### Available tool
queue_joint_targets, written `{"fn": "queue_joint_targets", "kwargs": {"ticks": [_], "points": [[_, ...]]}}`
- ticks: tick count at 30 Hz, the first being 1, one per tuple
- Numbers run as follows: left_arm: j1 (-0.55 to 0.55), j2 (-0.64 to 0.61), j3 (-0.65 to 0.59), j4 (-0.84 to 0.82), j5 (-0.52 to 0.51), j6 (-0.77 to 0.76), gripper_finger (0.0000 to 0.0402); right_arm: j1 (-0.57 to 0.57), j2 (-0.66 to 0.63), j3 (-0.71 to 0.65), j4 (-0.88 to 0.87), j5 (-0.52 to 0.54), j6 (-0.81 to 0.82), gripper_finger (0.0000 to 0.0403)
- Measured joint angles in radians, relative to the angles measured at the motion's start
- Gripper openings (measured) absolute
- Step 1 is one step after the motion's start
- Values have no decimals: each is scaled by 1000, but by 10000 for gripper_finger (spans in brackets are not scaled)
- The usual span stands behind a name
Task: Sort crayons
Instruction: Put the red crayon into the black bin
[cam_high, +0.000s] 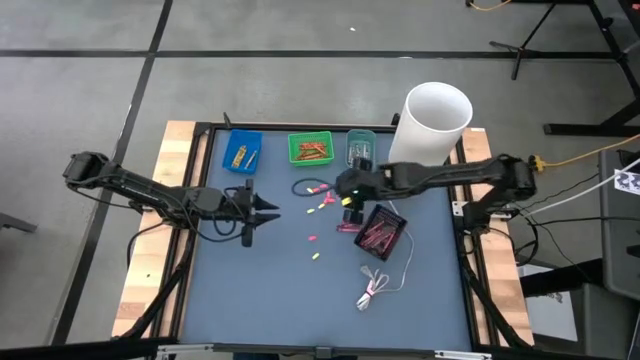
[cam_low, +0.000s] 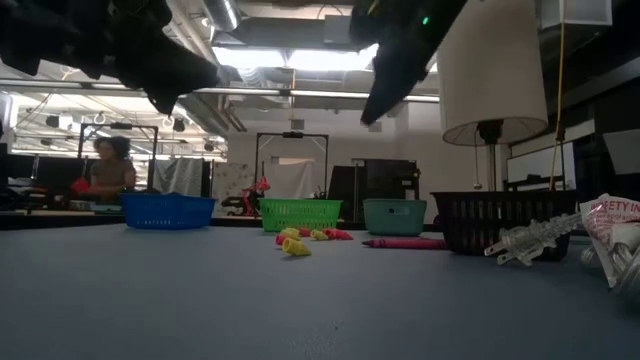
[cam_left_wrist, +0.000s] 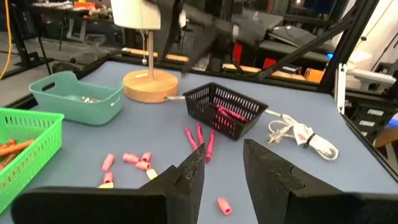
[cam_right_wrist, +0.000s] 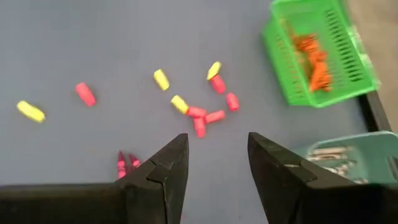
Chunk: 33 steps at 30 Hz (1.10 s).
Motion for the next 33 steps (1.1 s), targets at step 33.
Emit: {"fn": "queue_joint_targets", "kwargs": {"ticks": [33], "points": [[0, 0, 0, -51, 0, 0, 96, -3, 299, -1, -57, -164, -275, 163]]}}
